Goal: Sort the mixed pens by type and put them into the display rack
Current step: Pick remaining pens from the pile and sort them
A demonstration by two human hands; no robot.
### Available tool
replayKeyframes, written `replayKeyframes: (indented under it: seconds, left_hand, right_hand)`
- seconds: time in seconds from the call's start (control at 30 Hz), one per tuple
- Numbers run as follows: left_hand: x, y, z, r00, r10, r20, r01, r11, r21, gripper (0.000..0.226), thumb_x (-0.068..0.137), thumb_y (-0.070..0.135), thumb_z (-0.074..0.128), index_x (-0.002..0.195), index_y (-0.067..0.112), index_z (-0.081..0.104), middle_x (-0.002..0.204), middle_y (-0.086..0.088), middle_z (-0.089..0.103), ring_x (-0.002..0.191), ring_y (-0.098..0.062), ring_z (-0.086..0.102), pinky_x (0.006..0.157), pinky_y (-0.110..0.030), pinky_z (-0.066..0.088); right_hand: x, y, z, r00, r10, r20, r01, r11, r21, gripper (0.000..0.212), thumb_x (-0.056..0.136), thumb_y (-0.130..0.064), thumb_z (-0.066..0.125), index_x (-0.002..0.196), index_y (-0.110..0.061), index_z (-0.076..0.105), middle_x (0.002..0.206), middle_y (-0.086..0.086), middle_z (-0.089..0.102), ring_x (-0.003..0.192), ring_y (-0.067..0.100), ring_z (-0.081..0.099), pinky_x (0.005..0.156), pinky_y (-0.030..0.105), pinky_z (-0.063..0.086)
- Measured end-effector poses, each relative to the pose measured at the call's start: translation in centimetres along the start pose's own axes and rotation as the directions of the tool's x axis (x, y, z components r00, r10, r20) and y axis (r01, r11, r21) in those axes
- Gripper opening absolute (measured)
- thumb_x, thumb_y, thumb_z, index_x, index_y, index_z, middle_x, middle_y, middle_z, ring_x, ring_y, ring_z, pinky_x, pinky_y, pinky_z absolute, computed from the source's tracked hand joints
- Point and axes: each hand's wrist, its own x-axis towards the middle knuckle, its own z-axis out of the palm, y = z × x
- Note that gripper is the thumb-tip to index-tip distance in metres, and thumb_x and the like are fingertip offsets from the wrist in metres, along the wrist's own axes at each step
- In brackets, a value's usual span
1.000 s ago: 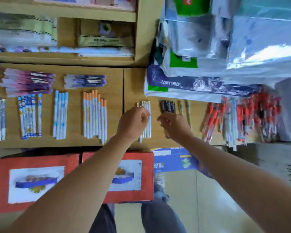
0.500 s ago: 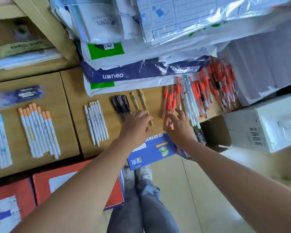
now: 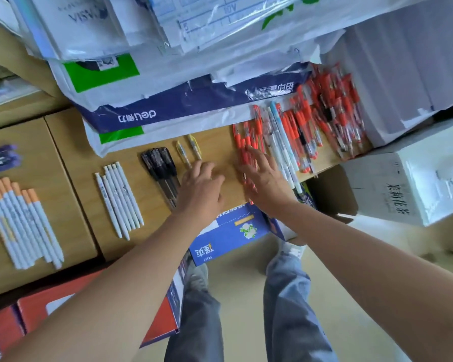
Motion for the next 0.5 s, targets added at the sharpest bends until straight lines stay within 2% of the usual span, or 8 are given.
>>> replayKeyframes:
  seconds: [0.07, 0.13, 0.2, 0.3, 0.33, 0.4, 0.47, 0.5]
  left_hand:
    - [0.5, 0.6, -0.1, 0.999, -0.029, -0.013, 0.029, 1.0, 0.0, 0.041, 0.092, 0.026, 0.049, 0.133, 0.022, 0.052, 0.147, -0.005, 0.034, 0.138, -0.028, 0.021, 0.115, -0.044, 0.022]
    - [1.1, 1.6, -0.3, 0.997, -0.07, -0.025, 0.07, 0.998, -0.009, 0.042, 0.092, 0.027, 0.049, 0.134, 0.023, 0.051, 0.142, -0.006, 0.038, 0.134, -0.027, 0.027, 0.114, -0.044, 0.025]
    - [1.8, 2.7, -0.4, 0.993, -0.108, -0.049, 0.107, 0.994, -0.023, 0.041, 0.092, 0.026, 0.05, 0.132, 0.022, 0.051, 0.137, -0.007, 0.042, 0.129, -0.027, 0.031, 0.111, -0.043, 0.028]
    - [2.8, 4.7, -0.7, 0.986, -0.137, -0.096, 0.131, 0.989, -0.067, 0.037, 0.092, 0.023, 0.05, 0.129, 0.021, 0.054, 0.13, -0.005, 0.048, 0.121, -0.026, 0.037, 0.106, -0.038, 0.034]
    - [3.1, 5.4, -0.8, 0.983, -0.151, -0.109, 0.14, 0.985, -0.098, 0.036, 0.092, 0.022, 0.051, 0.128, 0.021, 0.054, 0.127, -0.005, 0.05, 0.119, -0.025, 0.039, 0.104, -0.038, 0.036]
    - [4.0, 6.9, -1.1, 0.975, -0.186, -0.125, 0.164, 0.972, -0.168, 0.035, 0.092, 0.019, 0.052, 0.127, 0.022, 0.055, 0.122, -0.004, 0.052, 0.115, -0.025, 0.043, 0.099, -0.036, 0.039]
    - [4.9, 8.5, -1.4, 0.967, -0.219, -0.134, 0.184, 0.955, -0.232, 0.038, 0.092, 0.017, 0.053, 0.13, 0.023, 0.052, 0.117, -0.004, 0.053, 0.113, -0.025, 0.046, 0.094, -0.036, 0.041]
    - [5.4, 9.3, -1.5, 0.964, -0.228, -0.136, 0.187, 0.947, -0.26, 0.041, 0.092, 0.016, 0.054, 0.133, 0.025, 0.049, 0.113, -0.004, 0.053, 0.111, -0.025, 0.046, 0.092, -0.036, 0.042]
  right_hand:
    - [0.0, 1.0, -0.4, 0.999, -0.05, 0.006, 0.05, 0.999, -0.001, 0.046, 0.083, -0.009, 0.06, 0.127, -0.023, 0.058, 0.153, 0.01, 0.029, 0.135, 0.034, 0.032, 0.077, 0.047, 0.055]
    - [0.2, 2.0, -1.2, 0.994, -0.1, 0.031, 0.1, 0.995, -0.004, 0.044, 0.085, -0.01, 0.06, 0.127, -0.023, 0.057, 0.154, 0.008, 0.028, 0.135, 0.031, 0.032, 0.078, 0.043, 0.055]
    - [0.3, 2.9, -2.2, 0.984, -0.174, 0.025, 0.173, 0.985, 0.025, 0.036, 0.087, -0.014, 0.059, 0.122, -0.021, 0.06, 0.152, 0.007, 0.031, 0.133, 0.028, 0.035, 0.073, 0.037, 0.054]
    - [0.4, 4.8, -3.4, 0.966, -0.247, -0.08, 0.255, 0.958, 0.134, 0.026, 0.088, -0.015, 0.054, 0.111, -0.014, 0.064, 0.132, 0.008, 0.051, 0.112, 0.026, 0.054, 0.06, 0.038, 0.056]
    - [0.6, 5.6, -3.8, 0.974, -0.205, -0.101, 0.22, 0.96, 0.172, 0.024, 0.088, -0.013, 0.053, 0.109, -0.013, 0.065, 0.123, 0.007, 0.055, 0.101, 0.025, 0.059, 0.059, 0.039, 0.056]
    - [1.0, 7.5, -5.0, 0.995, -0.031, -0.099, 0.053, 0.971, 0.233, 0.022, 0.089, -0.011, 0.054, 0.108, -0.013, 0.064, 0.108, 0.007, 0.061, 0.079, 0.023, 0.062, 0.057, 0.038, 0.053]
    - [1.5, 9.5, -6.2, 0.992, 0.112, -0.062, -0.097, 0.973, 0.208, 0.019, 0.091, -0.014, 0.053, 0.109, -0.014, 0.061, 0.093, 0.007, 0.067, 0.065, 0.022, 0.058, 0.052, 0.029, 0.045]
    - [1.7, 10.3, -6.6, 0.991, 0.131, -0.04, -0.122, 0.977, 0.174, 0.017, 0.092, -0.018, 0.053, 0.107, -0.014, 0.06, 0.087, 0.007, 0.068, 0.062, 0.022, 0.058, 0.051, 0.026, 0.042]
